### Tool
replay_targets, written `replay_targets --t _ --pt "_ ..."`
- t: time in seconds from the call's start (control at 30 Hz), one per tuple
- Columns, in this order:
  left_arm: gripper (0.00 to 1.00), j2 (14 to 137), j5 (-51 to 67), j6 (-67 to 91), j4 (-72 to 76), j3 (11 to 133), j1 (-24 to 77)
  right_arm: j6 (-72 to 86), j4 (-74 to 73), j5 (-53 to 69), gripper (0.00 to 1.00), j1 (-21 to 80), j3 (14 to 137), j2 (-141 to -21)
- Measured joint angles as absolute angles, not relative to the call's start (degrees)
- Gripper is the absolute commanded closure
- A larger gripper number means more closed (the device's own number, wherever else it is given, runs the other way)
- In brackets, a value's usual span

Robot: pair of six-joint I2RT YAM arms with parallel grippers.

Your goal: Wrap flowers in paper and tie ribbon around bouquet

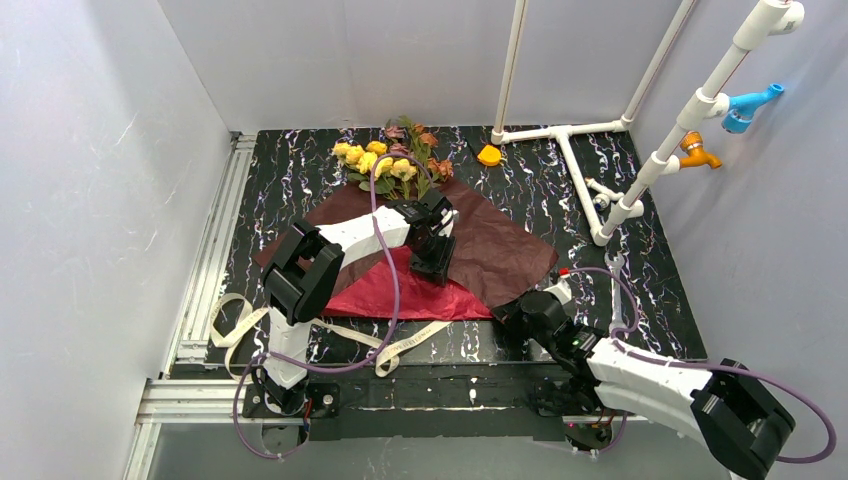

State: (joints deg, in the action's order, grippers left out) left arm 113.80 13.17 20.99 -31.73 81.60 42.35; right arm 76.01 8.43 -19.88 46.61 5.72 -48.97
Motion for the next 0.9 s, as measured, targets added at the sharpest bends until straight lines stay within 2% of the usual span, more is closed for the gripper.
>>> replay_targets --t 0.07,0.27,0.6,0.9 --pt "0.63 113.80 13.21 20.99 -31.75 81.60 42.35 75.05 8.58 -20.05 0.99 46.57 5.74 -49.47" --pt "0.62 112.46 13.13 21.28 -32.86 81.60 42.37 70.85 6.87 -20.01 0.99 46.54 7.49 -50.30" --pt "0.64 102.32 12.91 24.73 -34.61 79.53 44.86 64.75 -2.83 -21.21 0.99 46.52 14.79 -47.20" --pt "0.68 105.34 10.90 26.35 -34.24 76.99 47.81 62.46 -6.46 -21.23 0.99 46.50 17.43 -48.07"
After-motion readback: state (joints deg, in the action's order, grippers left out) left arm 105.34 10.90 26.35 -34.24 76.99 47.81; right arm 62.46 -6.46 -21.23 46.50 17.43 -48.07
